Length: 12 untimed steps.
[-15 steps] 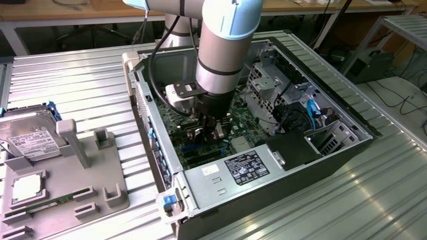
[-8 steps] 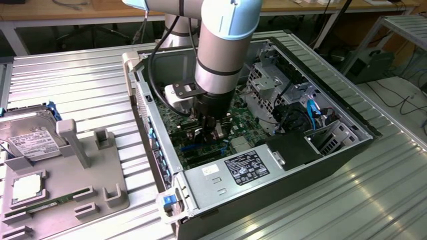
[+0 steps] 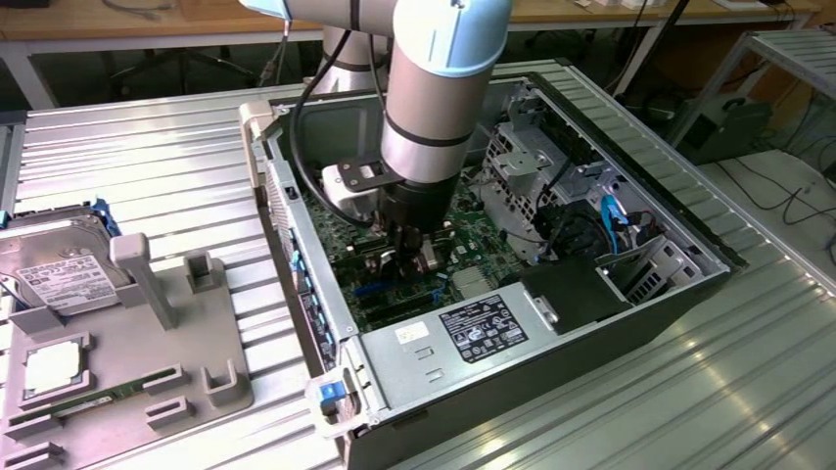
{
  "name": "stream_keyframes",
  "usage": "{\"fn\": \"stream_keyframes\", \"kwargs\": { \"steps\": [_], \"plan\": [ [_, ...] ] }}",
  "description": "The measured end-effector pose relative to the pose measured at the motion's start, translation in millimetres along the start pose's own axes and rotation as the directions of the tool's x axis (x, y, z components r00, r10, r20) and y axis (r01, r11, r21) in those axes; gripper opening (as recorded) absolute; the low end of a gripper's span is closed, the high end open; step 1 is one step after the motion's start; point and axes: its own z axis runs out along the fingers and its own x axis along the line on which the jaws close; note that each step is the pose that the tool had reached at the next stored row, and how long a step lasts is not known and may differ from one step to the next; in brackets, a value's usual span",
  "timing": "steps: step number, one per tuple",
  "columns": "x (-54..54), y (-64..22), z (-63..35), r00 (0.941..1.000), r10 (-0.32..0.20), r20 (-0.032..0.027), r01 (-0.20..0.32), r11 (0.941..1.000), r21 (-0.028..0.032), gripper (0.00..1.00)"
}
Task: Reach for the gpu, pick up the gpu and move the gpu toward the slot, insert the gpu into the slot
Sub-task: 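Insert the gpu into the slot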
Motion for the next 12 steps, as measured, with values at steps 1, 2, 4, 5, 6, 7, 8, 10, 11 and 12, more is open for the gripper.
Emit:
{"fn": "stream_keyframes", "kwargs": {
  "steps": [1,2,4,5,6,7,8,10,11,12],
  "plan": [
    [-0.2,0.0,0.0,1.0000,-0.001,0.0000,0.001,1.0000,0.0000,0.28],
    [-0.4,0.0,0.0,1.0000,-0.001,-0.0001,0.001,1.0000,-0.0001,0.28],
    [-1.0,0.0,-0.1,1.0000,-0.003,-0.0001,0.003,1.0000,-0.0001,0.28],
    [-1.5,0.0,0.0,1.0000,-0.004,-0.0001,0.004,1.0000,0.0000,0.28],
    [-1.7,0.0,0.0,1.0000,-0.005,-0.0001,0.005,1.0000,-0.0001,0.28],
    [-1.9,0.0,0.0,1.0000,-0.006,0.0000,0.006,1.0000,-0.0001,0.28],
    [-1.9,0.0,0.0,1.0000,-0.006,0.0000,0.006,1.0000,-0.0001,0.28],
    [-1.9,0.0,0.0,1.0000,-0.007,0.0000,0.007,1.0000,-0.0001,0.28],
    [-2.0,0.0,0.0,1.0000,-0.007,0.0000,0.007,1.0000,-0.0001,0.28],
    [-2.0,0.0,0.1,1.0000,-0.007,-0.0001,0.007,1.0000,-0.0002,0.28]
  ]
}}
